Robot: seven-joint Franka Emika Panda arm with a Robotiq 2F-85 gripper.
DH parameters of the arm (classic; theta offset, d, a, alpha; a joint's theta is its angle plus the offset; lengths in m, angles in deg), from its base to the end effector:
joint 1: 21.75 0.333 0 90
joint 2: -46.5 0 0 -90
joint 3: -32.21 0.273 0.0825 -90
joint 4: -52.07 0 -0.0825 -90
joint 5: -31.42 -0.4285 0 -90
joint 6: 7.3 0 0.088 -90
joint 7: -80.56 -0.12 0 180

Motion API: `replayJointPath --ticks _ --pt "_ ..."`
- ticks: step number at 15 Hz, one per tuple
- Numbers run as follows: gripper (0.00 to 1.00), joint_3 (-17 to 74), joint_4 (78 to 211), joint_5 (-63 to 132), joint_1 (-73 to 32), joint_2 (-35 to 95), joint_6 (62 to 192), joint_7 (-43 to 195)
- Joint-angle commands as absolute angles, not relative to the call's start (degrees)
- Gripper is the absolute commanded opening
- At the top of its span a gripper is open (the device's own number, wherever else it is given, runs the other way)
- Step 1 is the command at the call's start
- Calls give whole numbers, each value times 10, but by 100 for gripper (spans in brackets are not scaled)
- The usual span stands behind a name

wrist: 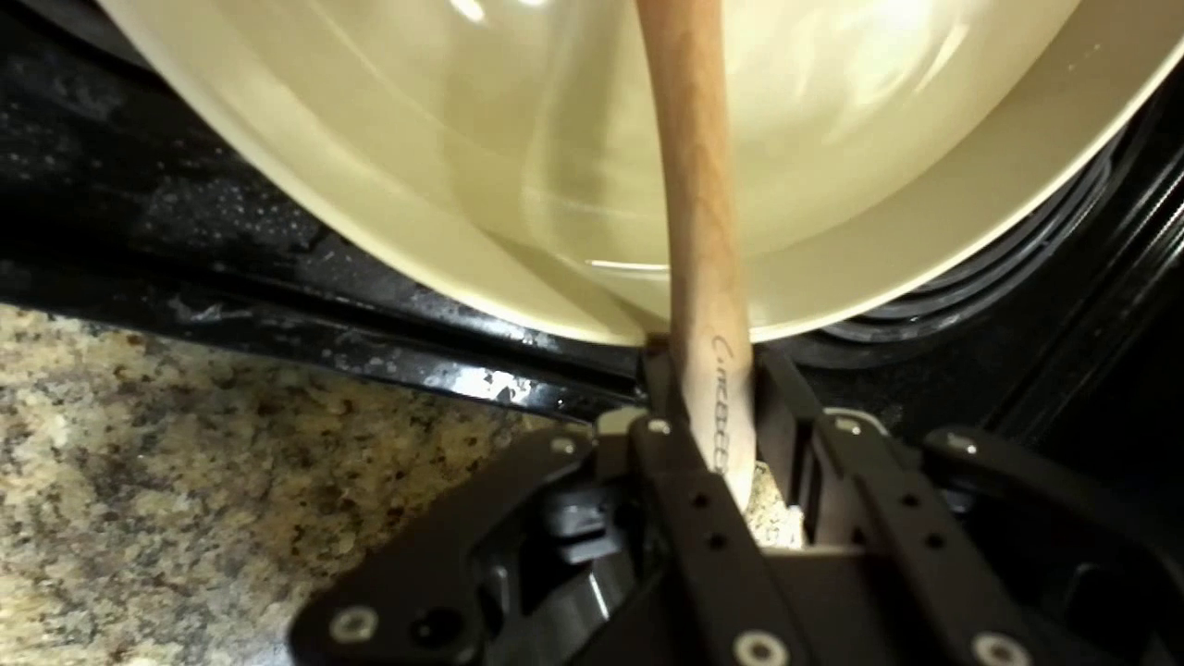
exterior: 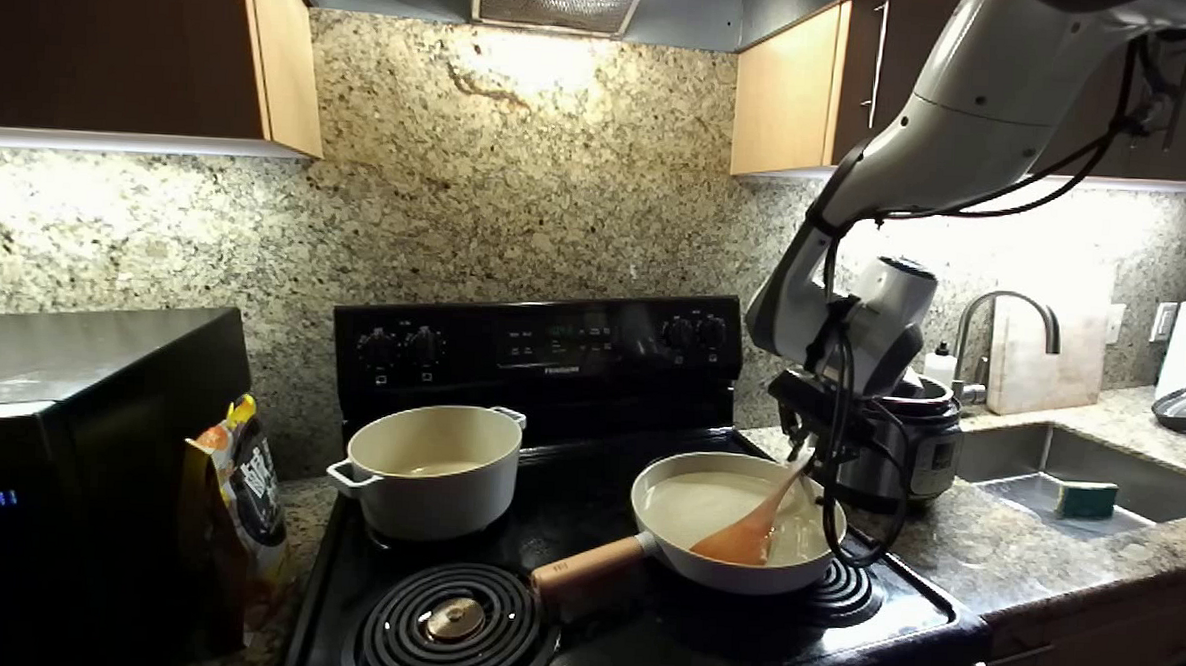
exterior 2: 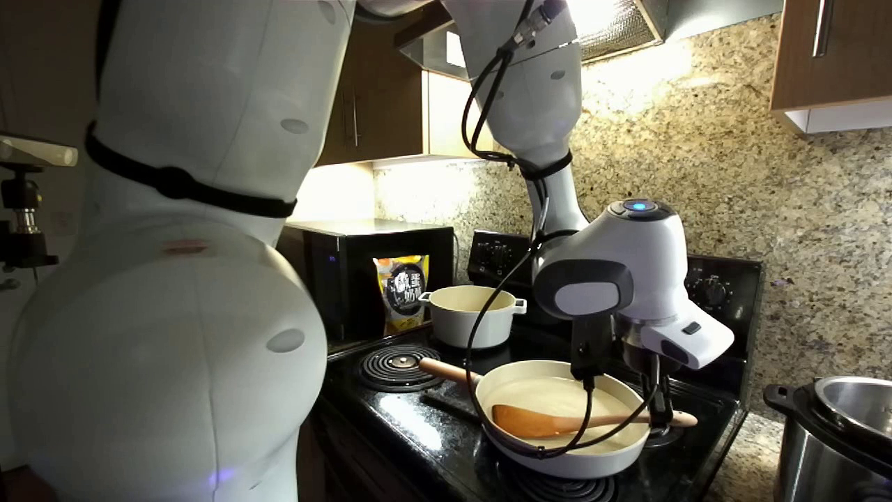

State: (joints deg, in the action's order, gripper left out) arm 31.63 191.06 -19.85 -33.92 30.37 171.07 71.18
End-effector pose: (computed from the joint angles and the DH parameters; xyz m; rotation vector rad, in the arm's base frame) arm 0.4825 -0.1772 0.1297 -2.3340 1.7290 -0.5494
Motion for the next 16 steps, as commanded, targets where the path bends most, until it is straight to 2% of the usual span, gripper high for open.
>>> replayJointPath --ticks 1,16 --pt "6 298 1949 -184 -312 323 1755 702" --pt "6 225 2022 -190 -175 370 1876 714"
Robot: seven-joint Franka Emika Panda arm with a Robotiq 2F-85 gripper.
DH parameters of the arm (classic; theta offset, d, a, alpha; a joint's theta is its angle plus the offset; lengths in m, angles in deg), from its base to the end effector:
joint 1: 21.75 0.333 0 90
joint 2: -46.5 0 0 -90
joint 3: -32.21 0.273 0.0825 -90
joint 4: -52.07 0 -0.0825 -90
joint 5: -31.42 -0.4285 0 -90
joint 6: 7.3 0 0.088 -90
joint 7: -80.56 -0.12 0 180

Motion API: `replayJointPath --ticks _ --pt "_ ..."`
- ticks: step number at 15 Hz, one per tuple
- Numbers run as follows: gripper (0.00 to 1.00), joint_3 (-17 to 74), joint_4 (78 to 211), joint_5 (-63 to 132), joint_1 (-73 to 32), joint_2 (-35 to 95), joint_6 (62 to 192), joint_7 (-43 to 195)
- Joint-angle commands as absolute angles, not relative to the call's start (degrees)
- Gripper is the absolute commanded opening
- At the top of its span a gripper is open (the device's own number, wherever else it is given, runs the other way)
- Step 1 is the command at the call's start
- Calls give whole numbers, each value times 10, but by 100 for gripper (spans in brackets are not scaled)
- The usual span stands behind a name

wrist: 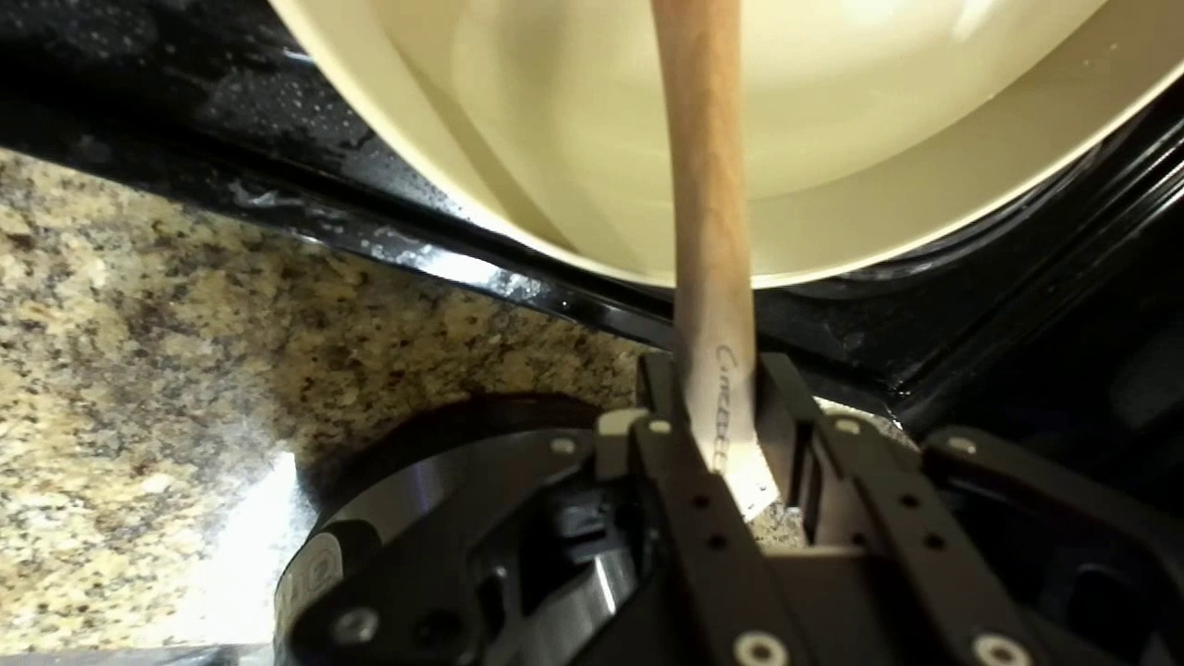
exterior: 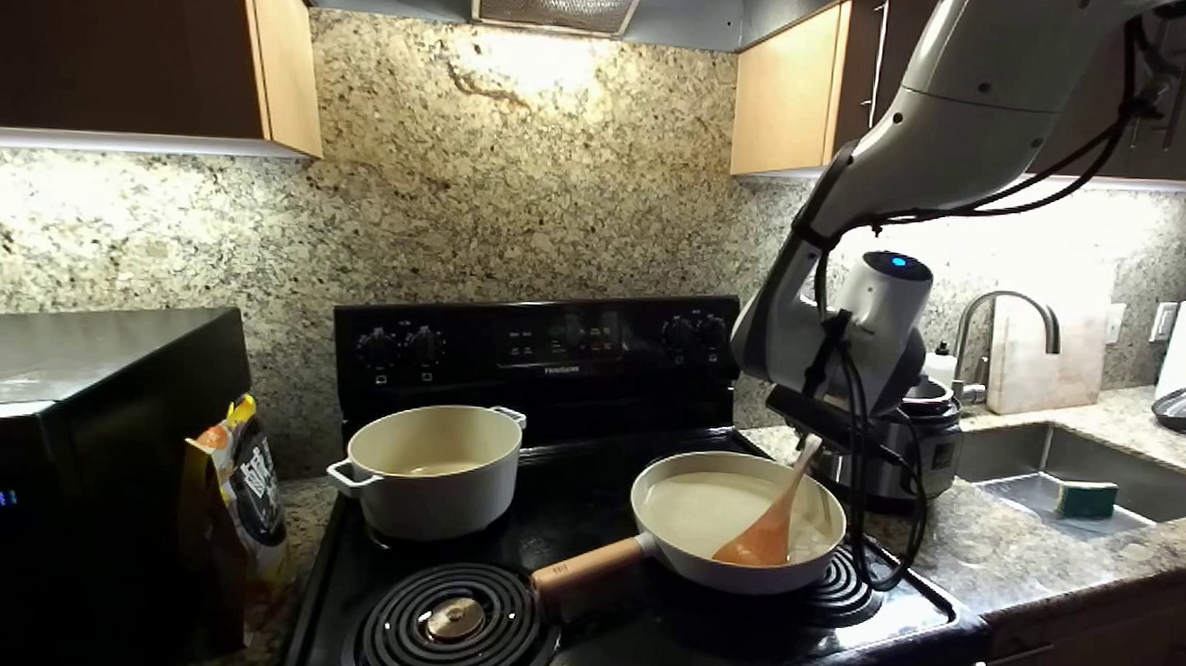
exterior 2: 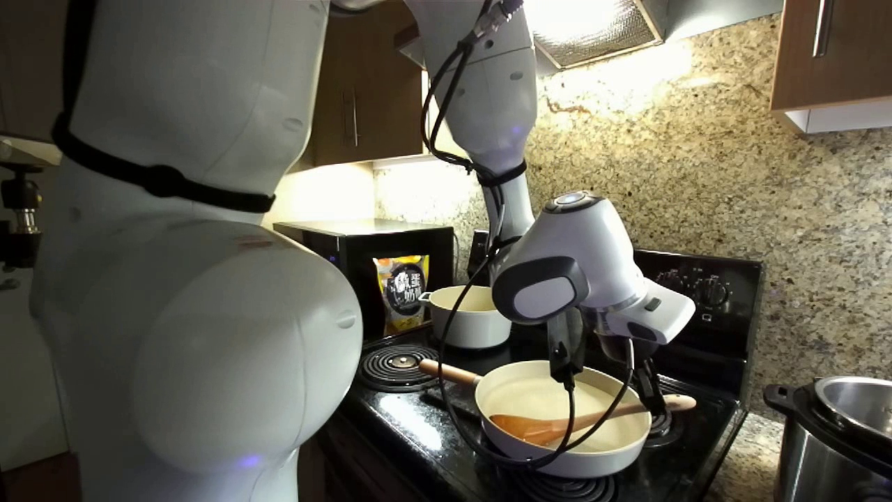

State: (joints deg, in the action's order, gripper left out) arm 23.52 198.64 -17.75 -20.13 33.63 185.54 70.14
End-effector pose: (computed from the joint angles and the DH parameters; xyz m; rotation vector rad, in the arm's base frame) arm 0.4582 -0.1471 0.1473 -2.4767 1.6628 -0.8327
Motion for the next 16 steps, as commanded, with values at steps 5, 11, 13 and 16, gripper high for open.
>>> replayJointPath --ticks 5,11,13,16 --pt "6 213 2033 -199 -156 384 1900 716" --pt "6 183 2017 -193 -163 379 1894 720" --pt "6 168 2010 -191 -164 377 1895 722" --pt "6 141 1993 -191 -162 370 1887 731"
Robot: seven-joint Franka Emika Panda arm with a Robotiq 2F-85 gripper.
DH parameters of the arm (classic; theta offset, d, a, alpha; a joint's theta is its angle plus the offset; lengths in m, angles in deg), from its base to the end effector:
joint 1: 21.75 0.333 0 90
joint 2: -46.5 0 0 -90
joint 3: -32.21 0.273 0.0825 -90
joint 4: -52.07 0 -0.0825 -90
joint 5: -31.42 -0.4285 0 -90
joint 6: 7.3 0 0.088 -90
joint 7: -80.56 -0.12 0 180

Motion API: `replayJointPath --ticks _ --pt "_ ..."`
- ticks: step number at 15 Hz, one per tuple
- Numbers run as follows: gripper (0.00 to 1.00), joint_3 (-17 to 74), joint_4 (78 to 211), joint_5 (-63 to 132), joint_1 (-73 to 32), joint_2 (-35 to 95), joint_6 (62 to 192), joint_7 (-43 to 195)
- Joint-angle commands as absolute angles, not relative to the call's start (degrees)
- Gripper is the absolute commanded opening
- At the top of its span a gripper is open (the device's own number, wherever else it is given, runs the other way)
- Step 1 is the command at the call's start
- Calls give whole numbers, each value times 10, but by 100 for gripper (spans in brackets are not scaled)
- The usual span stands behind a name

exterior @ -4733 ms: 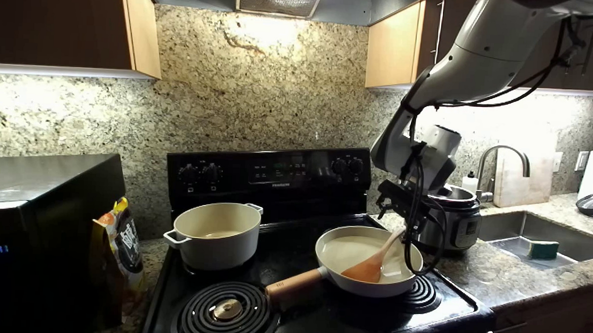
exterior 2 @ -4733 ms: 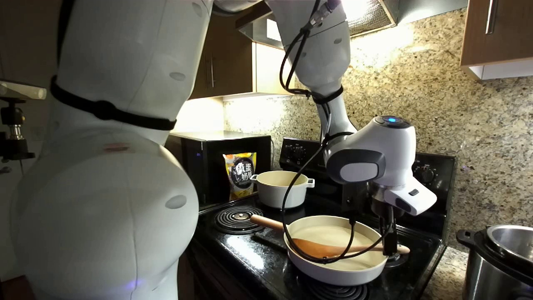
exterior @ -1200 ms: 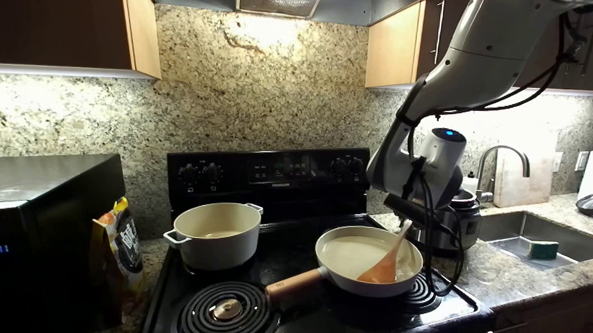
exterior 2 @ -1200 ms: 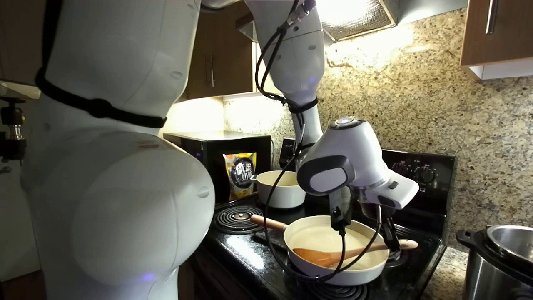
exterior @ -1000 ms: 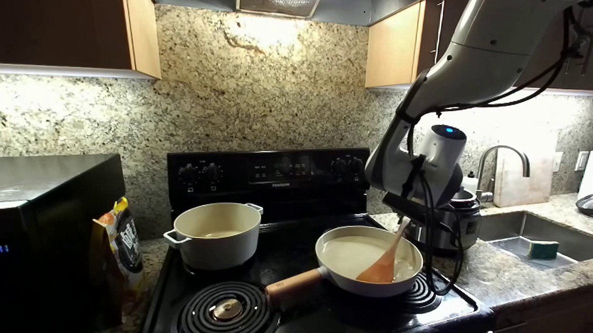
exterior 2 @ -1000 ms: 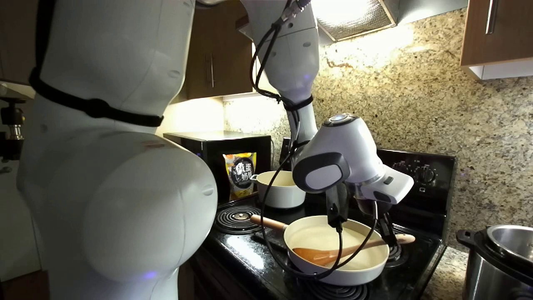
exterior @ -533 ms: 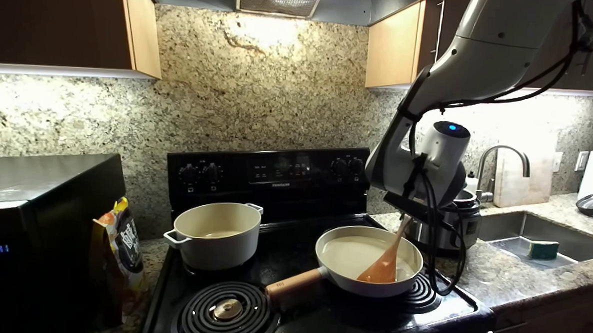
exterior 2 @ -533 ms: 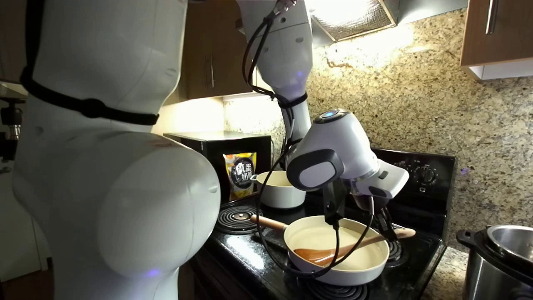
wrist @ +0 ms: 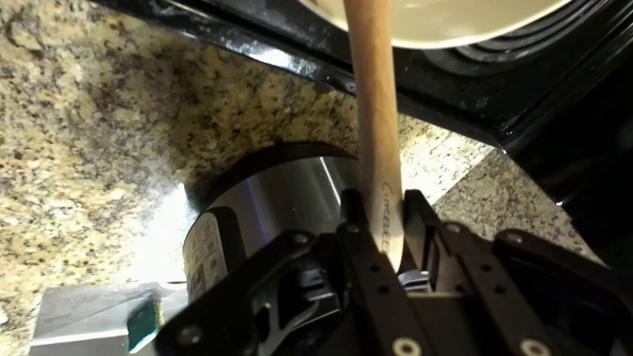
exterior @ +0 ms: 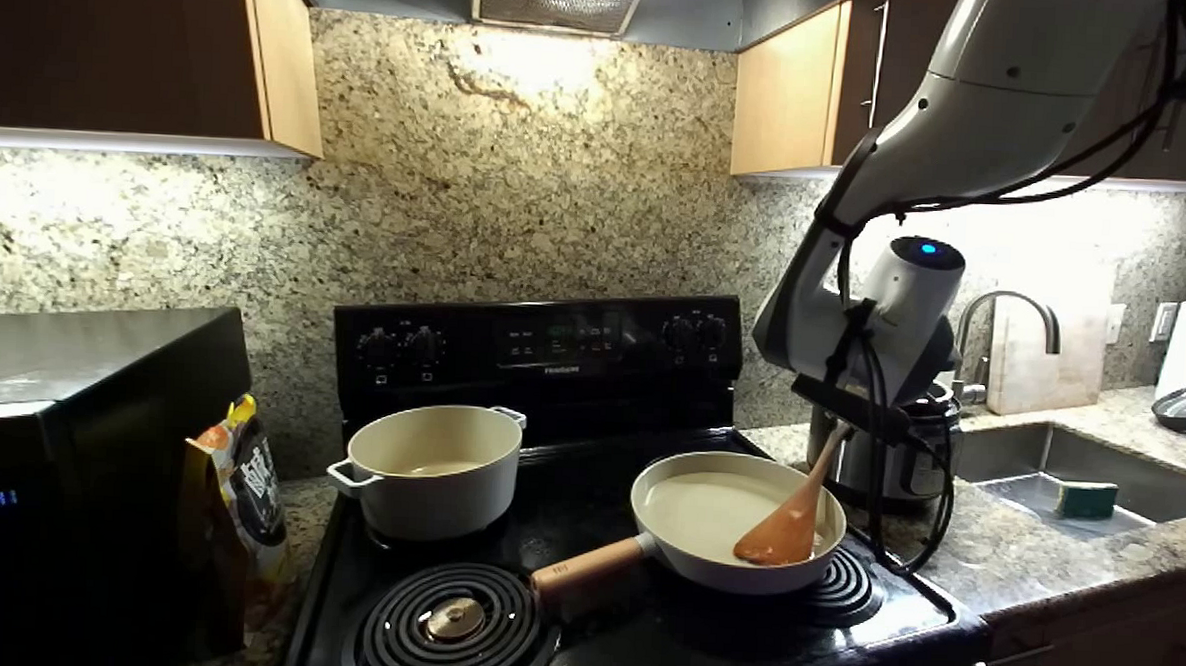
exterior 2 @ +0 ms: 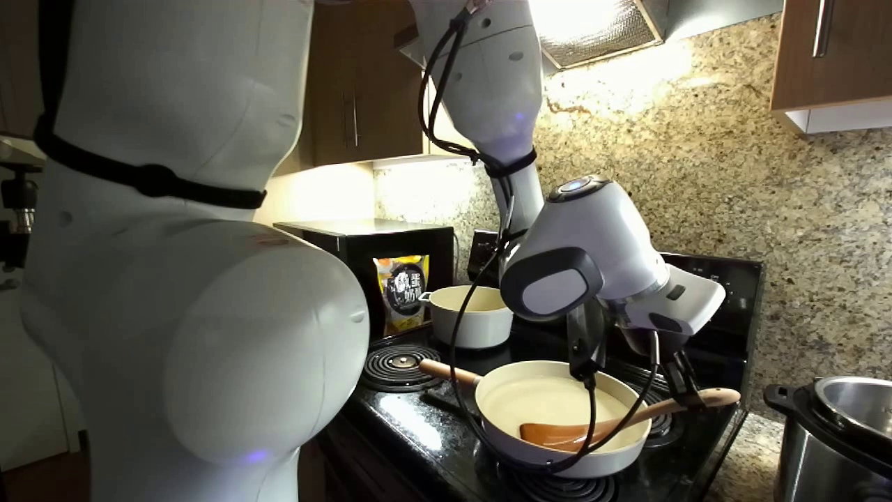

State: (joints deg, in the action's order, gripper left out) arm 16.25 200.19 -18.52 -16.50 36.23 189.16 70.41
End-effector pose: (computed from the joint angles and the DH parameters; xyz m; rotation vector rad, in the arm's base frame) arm 0.4438 -0.1823 0.1710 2.4113 -1.7600 0.9692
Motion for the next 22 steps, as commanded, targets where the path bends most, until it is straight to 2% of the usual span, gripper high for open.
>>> replayJointPath --ticks 1,11,22 --pt "6 133 1985 -191 -161 365 1886 734" --pt "6 47 1900 -196 -90 306 1859 786" --pt "6 -130 1849 -165 115 241 1794 770"
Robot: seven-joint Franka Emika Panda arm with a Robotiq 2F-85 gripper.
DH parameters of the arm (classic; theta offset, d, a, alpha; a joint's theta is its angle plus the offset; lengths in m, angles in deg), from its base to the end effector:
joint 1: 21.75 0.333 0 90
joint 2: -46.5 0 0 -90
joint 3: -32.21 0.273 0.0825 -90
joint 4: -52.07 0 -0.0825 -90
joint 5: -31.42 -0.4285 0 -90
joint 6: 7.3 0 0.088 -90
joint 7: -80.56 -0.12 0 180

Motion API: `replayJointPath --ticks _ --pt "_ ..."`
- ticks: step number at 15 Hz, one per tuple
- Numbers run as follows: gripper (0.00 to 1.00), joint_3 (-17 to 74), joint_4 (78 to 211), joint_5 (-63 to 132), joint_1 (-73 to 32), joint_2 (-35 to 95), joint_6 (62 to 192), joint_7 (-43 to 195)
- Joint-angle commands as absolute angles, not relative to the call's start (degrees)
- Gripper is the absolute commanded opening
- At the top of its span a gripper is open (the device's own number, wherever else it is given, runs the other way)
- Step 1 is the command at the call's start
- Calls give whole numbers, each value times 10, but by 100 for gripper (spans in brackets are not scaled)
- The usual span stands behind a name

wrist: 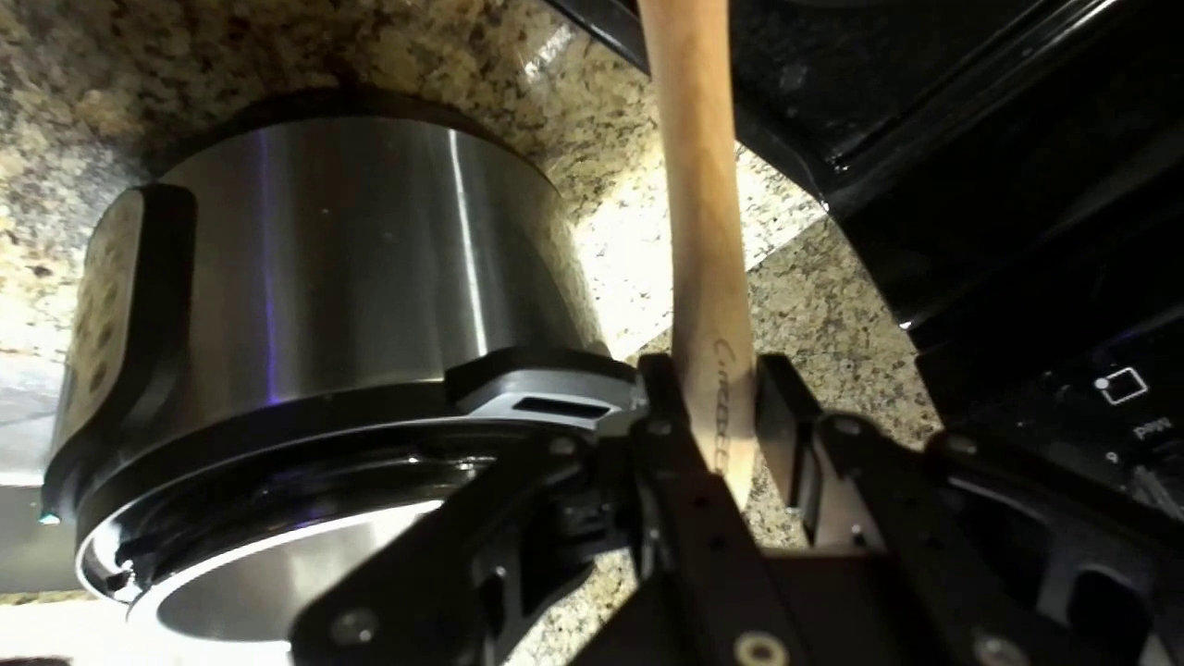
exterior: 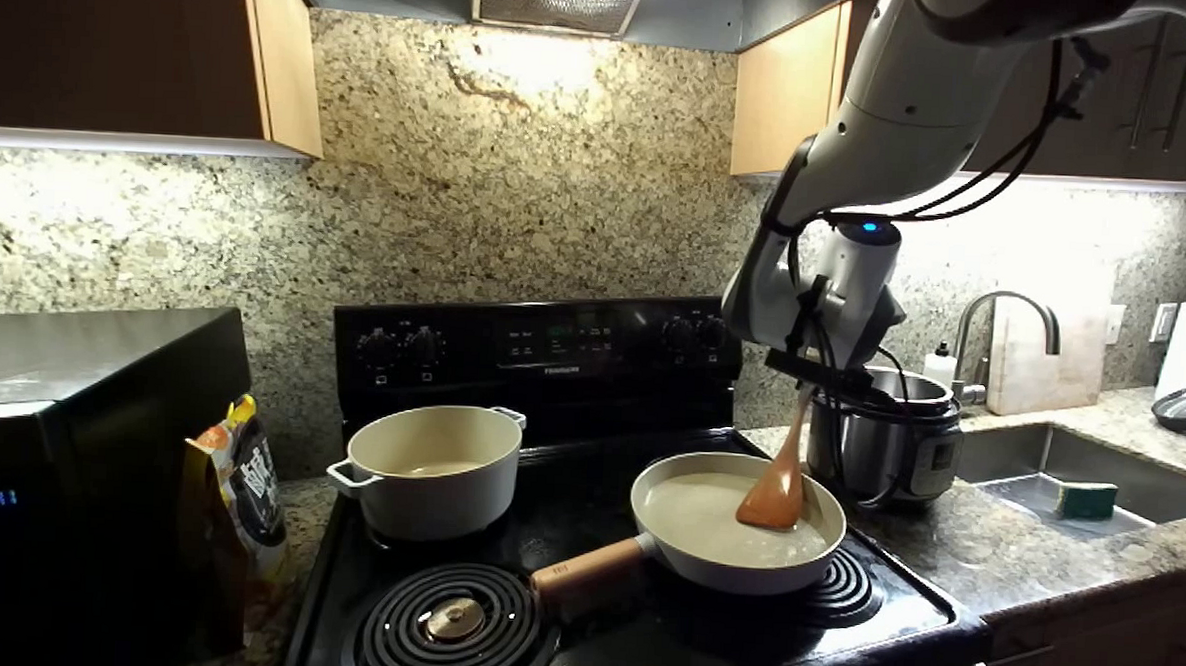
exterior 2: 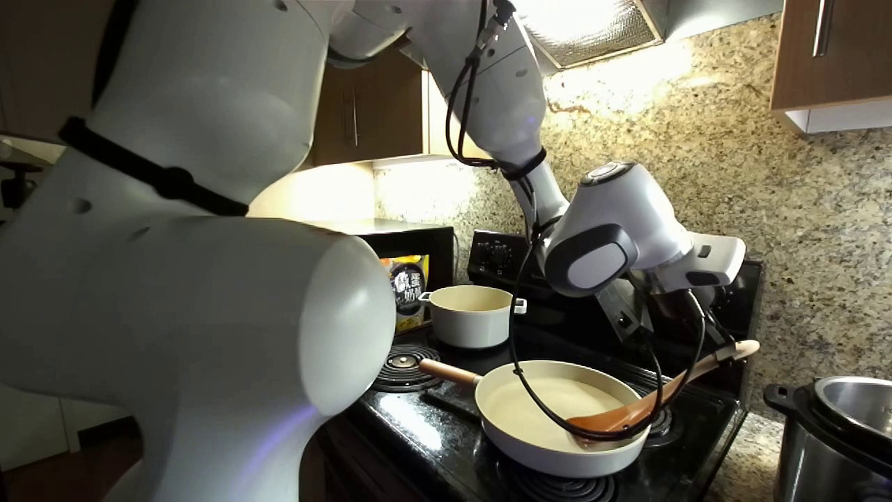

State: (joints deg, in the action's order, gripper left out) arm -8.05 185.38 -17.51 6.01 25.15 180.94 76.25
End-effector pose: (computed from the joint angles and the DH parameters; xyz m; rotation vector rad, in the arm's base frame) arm 0.5261 -0.2109 0.2068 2.4729 -1.4579 1.0494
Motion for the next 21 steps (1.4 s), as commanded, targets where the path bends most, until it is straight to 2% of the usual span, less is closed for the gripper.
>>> replayJointPath --ticks 1,6,13,21 --pt "6 -144 1850 -164 135 239 1792 769" --pt "6 -184 1845 -154 192 233 1737 769" --pt "6 -172 1823 -115 187 240 1634 774" --pt "6 -169 1856 -117 190 270 1636 782"
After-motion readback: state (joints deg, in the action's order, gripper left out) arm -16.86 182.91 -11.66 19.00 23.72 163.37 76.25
